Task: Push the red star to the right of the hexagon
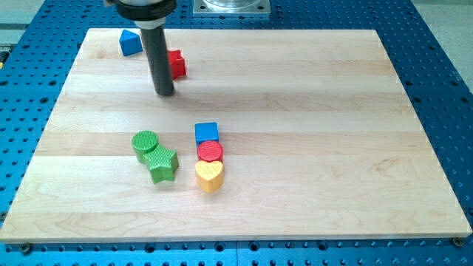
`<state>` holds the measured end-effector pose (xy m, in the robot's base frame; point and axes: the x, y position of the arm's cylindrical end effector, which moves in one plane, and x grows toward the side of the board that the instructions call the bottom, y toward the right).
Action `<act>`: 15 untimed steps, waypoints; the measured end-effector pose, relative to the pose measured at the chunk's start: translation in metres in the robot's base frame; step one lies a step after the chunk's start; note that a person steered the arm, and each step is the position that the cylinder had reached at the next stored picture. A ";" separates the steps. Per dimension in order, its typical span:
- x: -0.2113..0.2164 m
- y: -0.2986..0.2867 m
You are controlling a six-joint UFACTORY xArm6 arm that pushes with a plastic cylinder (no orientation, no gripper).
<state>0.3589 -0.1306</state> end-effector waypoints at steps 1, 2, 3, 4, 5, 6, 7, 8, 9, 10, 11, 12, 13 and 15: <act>-0.022 -0.001; -0.046 0.002; -0.064 0.002; -0.077 0.002; -0.086 0.002; -0.087 -0.004; -0.083 -0.024; -0.041 -0.027; -0.032 0.027; -0.049 0.043; -0.070 0.043; -0.086 0.043; -0.096 0.043; -0.055 -0.069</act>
<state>0.3036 -0.1996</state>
